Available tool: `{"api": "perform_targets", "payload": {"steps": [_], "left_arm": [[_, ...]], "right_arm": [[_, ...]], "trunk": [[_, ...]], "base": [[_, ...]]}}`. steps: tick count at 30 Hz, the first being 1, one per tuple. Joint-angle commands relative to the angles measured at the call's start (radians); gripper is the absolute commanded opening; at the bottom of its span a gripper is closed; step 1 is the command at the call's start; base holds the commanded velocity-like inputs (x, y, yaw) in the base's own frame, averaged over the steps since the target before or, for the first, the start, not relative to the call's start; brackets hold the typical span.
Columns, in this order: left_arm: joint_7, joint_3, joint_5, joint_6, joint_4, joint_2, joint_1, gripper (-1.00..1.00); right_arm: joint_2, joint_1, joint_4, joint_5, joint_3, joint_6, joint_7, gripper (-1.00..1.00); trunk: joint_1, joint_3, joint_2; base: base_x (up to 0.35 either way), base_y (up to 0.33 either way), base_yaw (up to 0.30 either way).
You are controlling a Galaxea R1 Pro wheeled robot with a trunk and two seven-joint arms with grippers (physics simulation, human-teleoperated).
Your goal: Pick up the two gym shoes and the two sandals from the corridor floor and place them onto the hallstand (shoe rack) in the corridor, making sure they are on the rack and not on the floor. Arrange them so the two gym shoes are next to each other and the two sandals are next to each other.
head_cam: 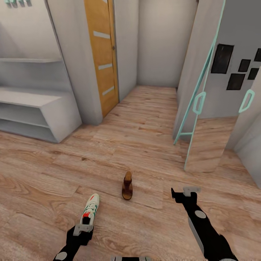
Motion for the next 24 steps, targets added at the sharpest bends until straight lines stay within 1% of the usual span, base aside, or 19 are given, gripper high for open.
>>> {"api": "perform_targets", "payload": {"steps": [1,9,13,18,24], "left_arm": [[0.0,0.0,-0.006,-0.003,0.001,0.0,-0.001,1.0],[-0.001,-0.002,-0.006,-0.003,0.0,0.0,-0.001,1.0],[-0.001,-0.002,-0.006,-0.003,-0.001,0.0,-0.001,1.0],[-0.001,-0.002,-0.007,-0.003,-0.002,0.0,-0.001,1.0],[-0.001,-0.003,-0.007,-0.011,-0.002,0.0,-0.001,1.0]], "right_arm": [[0.0,0.0,-0.024,0.006,0.0,0.026,-0.002,1.0],[0.002,0.0,-0.274,0.004,0.002,0.243,0.0,1.0],[0.003,0.0,-0.374,0.003,0.002,0.318,-0.001,1.0],[0.003,0.0,-0.427,0.003,0.002,0.36,-0.001,1.0],[0.002,0.001,-0.427,0.004,0.002,0.375,0.0,1.0]], "trunk": [[0.0,-0.005,-0.001],[0.004,-0.036,-0.002],[0.006,-0.051,-0.003],[0.008,-0.071,-0.005],[0.011,-0.094,-0.006]], "base": [[0.0,0.0,0.0],[0.0,0.0,0.0],[0.0,0.0,0.0],[0.0,0.0,0.0],[0.0,0.0,0.0]]}}
